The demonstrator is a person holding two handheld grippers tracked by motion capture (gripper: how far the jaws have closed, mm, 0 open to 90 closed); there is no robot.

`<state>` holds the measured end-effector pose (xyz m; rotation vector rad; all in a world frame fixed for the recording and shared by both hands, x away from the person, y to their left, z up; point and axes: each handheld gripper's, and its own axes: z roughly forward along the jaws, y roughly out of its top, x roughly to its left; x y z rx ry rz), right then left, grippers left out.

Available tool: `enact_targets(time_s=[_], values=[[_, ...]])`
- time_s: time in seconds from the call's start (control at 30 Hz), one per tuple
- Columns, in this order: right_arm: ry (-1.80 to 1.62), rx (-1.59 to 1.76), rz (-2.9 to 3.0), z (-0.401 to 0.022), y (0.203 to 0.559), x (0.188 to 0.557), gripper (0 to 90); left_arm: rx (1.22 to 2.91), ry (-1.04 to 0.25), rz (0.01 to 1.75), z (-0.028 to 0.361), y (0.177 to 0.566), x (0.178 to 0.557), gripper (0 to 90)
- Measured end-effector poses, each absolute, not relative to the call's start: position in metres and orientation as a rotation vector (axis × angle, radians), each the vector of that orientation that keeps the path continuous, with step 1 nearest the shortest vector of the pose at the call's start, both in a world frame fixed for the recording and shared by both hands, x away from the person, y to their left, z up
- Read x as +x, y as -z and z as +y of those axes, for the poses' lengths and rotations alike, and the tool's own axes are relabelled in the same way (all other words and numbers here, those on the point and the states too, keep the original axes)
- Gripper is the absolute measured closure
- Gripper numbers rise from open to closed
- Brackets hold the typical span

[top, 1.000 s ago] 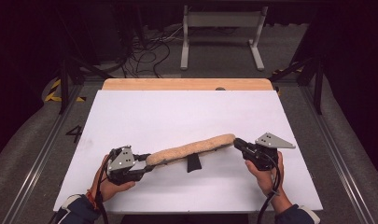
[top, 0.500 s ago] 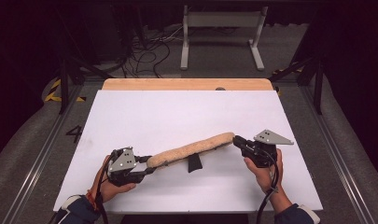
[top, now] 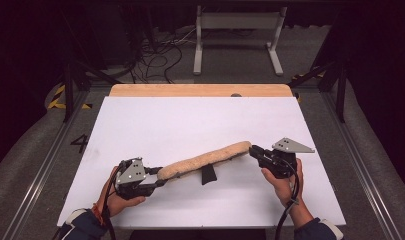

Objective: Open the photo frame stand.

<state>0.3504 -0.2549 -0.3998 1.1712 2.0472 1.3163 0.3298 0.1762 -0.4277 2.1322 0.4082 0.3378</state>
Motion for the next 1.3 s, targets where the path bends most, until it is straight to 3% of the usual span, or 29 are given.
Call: enact_targets(time_s=[0.23, 1.3], values=[[-1.289, 1.168, 2.082, -0.25, 0.403, 0.353, 75.1, 2.134, -0.319, 0.394, 0.174, 0.428, 0.328, 61.2], [-1.287, 1.143, 2.102, -0.25, 0.402, 0.361, 73.4, 2.143, -0.324, 0.375, 0.171, 0.428, 0.325, 61.9]])
